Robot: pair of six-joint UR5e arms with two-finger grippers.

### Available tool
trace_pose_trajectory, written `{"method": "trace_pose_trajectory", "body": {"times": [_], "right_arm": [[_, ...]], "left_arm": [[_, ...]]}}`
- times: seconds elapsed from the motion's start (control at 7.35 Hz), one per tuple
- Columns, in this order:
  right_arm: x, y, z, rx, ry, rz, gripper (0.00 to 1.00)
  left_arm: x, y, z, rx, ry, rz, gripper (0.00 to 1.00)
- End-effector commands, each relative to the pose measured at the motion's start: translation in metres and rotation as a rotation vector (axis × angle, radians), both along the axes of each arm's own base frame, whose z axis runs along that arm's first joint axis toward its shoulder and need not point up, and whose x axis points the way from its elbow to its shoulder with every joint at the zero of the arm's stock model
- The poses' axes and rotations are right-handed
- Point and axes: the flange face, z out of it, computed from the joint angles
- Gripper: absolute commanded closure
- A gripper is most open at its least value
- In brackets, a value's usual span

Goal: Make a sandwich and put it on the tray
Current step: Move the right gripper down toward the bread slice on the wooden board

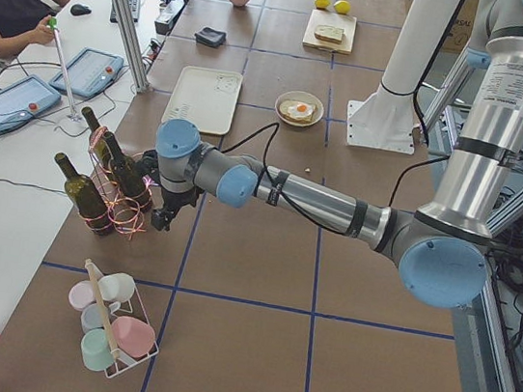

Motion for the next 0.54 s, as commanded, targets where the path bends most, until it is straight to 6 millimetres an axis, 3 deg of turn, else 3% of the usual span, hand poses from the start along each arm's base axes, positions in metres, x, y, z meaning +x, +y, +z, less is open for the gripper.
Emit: {"method": "trace_pose_trajectory", "body": {"times": [0.0, 0.27, 0.41], "right_arm": [[-0.007, 0.005, -0.001, -0.008, -0.084, -0.013, 0.00], [-0.013, 0.015, 0.009, -0.049, -0.091, -0.008, 0.00], [-0.022, 0.016, 0.009, -0.082, -0.089, -0.006, 0.00]], "left_arm": [[0.021, -0.014, -0.036, 0.085, 0.040, -0.007, 0.00], [0.101, -0.009, -0.063, -0.132, 0.147, -0.125, 0.00], [0.115, -0.004, -0.076, -0.185, 0.202, -0.187, 0.00]]}}
